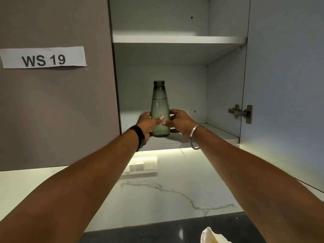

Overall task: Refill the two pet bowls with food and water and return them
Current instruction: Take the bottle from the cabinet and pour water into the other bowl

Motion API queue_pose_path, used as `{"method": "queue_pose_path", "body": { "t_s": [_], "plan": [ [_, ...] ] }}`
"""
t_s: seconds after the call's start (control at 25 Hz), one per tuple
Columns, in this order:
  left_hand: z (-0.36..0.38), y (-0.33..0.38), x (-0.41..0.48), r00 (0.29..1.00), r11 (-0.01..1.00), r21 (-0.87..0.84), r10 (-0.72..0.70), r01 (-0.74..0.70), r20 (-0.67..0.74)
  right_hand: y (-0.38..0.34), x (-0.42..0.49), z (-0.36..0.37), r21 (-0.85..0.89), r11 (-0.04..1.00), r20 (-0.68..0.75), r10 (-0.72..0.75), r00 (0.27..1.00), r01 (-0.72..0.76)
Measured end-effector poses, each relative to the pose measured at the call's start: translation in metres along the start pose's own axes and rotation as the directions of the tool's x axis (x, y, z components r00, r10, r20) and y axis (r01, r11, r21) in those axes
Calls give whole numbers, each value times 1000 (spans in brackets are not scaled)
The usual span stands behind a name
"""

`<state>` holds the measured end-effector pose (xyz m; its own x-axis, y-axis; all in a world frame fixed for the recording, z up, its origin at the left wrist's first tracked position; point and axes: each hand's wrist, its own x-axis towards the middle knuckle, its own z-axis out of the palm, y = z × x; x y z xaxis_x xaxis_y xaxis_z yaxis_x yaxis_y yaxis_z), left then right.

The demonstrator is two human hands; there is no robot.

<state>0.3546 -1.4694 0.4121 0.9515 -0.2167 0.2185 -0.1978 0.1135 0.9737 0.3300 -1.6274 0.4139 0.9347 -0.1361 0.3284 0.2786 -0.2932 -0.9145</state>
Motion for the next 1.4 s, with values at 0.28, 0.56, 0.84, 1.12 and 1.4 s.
{"method": "queue_pose_path", "body": {
  "t_s": [0.28,0.56,0.84,1.12,1.4],
  "plan": [
    [-12,9,-77,994,998,-26,60,-58,90,-28,-88,6,24,999,-44,-41,998,42],
    [-59,10,-181,976,990,10,137,-140,170,-44,-198,47,56,993,-95,-96,991,101],
    [-111,-41,-263,975,994,37,96,-106,200,-4,-282,98,49,998,-91,-27,995,31],
    [-143,-153,-316,977,996,31,76,-83,198,88,-335,143,-48,999,-9,25,1000,-25],
    [-151,-269,-349,982,992,-46,-106,114,154,189,-360,163,-96,991,185,115,976,-98]
  ]
}}
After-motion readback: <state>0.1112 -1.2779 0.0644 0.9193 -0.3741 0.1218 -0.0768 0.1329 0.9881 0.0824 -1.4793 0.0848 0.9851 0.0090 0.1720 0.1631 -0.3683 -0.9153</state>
